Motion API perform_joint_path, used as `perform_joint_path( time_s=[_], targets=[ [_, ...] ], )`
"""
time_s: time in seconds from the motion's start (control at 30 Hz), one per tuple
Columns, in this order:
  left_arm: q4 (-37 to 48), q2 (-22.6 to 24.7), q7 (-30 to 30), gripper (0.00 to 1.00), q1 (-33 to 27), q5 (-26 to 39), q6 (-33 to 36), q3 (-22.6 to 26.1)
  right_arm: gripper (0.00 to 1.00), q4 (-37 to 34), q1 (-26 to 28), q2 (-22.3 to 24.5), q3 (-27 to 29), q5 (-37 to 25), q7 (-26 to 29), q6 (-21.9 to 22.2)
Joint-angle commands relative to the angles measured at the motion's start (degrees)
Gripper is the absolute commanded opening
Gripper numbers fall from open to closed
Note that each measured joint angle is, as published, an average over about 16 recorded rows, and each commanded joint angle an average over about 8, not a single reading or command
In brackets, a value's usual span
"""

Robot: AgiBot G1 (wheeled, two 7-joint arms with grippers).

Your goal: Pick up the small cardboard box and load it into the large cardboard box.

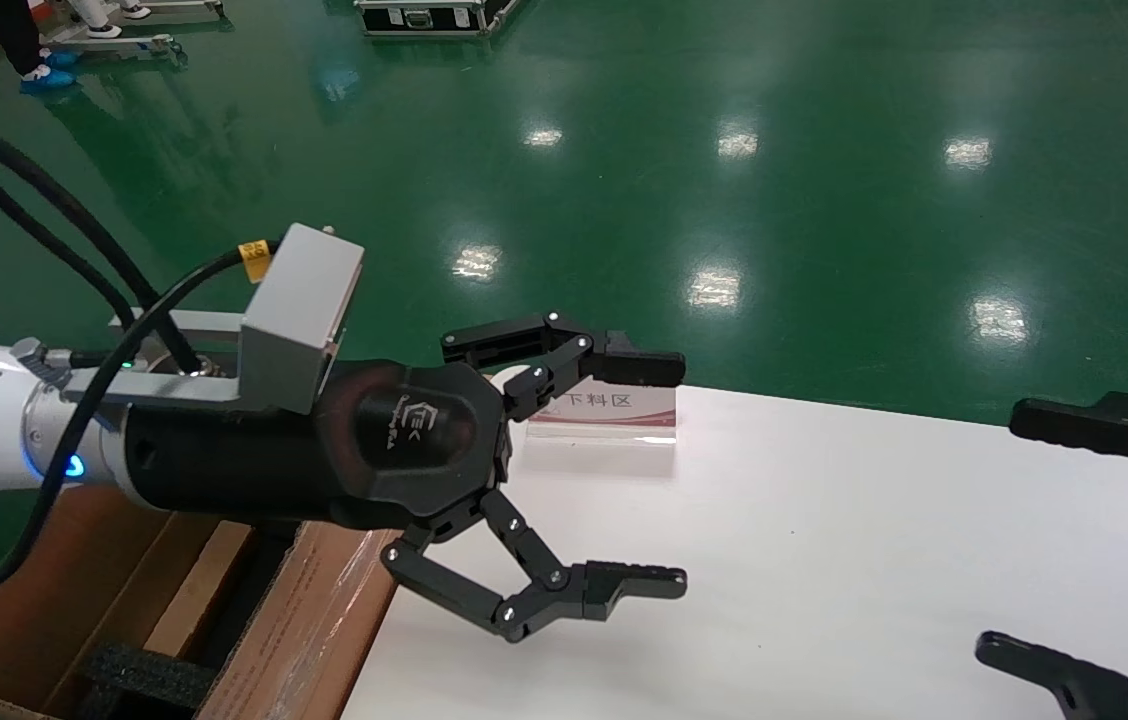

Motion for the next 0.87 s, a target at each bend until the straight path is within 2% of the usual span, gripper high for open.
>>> perform_joint_path(
  time_s=[0.03, 0.87],
  targets=[
    [0.0, 0.0, 0.0, 1.0, 0.0, 0.0, 0.0, 0.0, 1.0, 0.0, 0.0, 0.0, 0.0, 0.0, 0.0, 0.0],
    [0.0, 0.0, 0.0, 1.0, 0.0, 0.0, 0.0, 0.1, 1.0, 0.0, 0.0, 0.0, -0.1, 0.1, -0.1, 0.0]
  ],
)
